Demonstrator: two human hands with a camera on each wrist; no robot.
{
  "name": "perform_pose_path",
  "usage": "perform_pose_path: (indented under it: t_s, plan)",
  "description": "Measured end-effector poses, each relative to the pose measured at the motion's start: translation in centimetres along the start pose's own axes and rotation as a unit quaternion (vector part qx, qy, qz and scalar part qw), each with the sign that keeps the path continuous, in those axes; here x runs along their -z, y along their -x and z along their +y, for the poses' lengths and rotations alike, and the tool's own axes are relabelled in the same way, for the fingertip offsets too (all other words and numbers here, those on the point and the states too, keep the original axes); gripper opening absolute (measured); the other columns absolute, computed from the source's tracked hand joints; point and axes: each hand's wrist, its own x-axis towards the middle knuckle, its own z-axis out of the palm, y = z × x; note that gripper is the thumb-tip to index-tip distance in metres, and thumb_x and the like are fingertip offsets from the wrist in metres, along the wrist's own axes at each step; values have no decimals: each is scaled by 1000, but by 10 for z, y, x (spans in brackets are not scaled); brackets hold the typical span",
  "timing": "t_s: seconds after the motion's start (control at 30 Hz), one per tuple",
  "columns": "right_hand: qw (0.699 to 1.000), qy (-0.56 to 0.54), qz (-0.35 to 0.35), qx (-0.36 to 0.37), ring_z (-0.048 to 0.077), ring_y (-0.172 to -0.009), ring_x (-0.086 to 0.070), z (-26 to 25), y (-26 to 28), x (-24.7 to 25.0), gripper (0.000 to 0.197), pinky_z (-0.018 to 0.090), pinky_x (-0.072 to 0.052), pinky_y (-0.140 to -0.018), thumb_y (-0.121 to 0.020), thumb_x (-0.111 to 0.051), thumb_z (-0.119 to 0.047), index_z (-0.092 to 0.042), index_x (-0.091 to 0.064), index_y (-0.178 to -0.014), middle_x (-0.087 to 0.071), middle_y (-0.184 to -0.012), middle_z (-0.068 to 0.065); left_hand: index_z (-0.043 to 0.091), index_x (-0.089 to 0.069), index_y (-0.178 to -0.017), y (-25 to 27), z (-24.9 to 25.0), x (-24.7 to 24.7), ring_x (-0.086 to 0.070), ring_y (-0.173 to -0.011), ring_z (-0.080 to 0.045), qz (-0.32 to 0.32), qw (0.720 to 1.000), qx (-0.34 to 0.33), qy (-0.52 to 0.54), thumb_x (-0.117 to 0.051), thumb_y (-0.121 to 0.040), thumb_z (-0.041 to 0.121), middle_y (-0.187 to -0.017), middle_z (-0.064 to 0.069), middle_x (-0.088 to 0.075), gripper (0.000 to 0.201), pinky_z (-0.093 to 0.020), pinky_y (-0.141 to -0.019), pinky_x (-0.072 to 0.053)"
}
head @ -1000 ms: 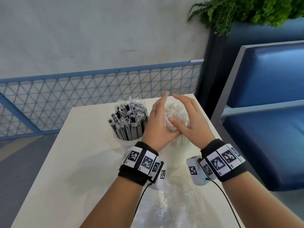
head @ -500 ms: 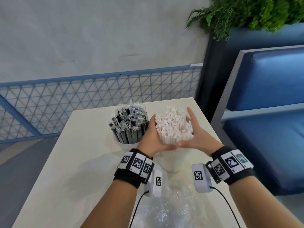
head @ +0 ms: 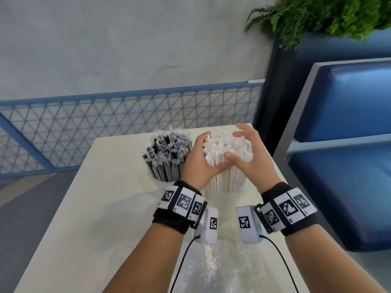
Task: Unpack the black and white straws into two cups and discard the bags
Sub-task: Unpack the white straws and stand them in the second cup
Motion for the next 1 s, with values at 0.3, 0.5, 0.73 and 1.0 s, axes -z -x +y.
perform_pose_path:
  t_s: [0.3, 0.5, 0.73, 1.0]
  plan:
    - [961, 141, 191, 146, 15, -106, -51, -9, 52, -16, 23, 31, -42, -95, -84, -60, -29, -16, -60, -103, -56, -106, 3, 19, -48, -121, 65, -34, 17, -42, -114, 3, 24, 977, -142, -158, -69, -74, 41, -120, 9, -48, 56, -6, -101, -31]
    - [977, 140, 62, 146, 7, -86, -51, 26, 100, -57, 10, 20, -46, -76, -86, -57, -19, -20, -57, -96, -49, -97, -10, 16, -55, -112, 103, -94, 32, -52, -105, -9, -56, 950, -42, -304, -61, -82, 26, -112, -3, -59, 32, -21, -91, -44]
    - [885, 325, -322, -84, 20, -141, -25, 74, 135, -92, 68, 43, -19, -117, -81, -50, -49, -24, -29, -140, -24, -153, 1, 8, -8, -145, 128, -130, 39, -9, -143, -30, -312, 803, 210, -462, -71, -73, 39, -150, -14, -18, 100, -47, -116, -10]
    - [806, 397, -416, -143, 20, -129, -42, 64, 151, -108, 59, 39, -21, -112, -88, -54, -30, -22, -29, -141, -45, -140, -1, 13, -55, -105, 155, -136, 35, -36, -120, -23, -245, 837, 146, -466, -55, -84, 25, -112, -2, -37, 24, -37, -109, -22]
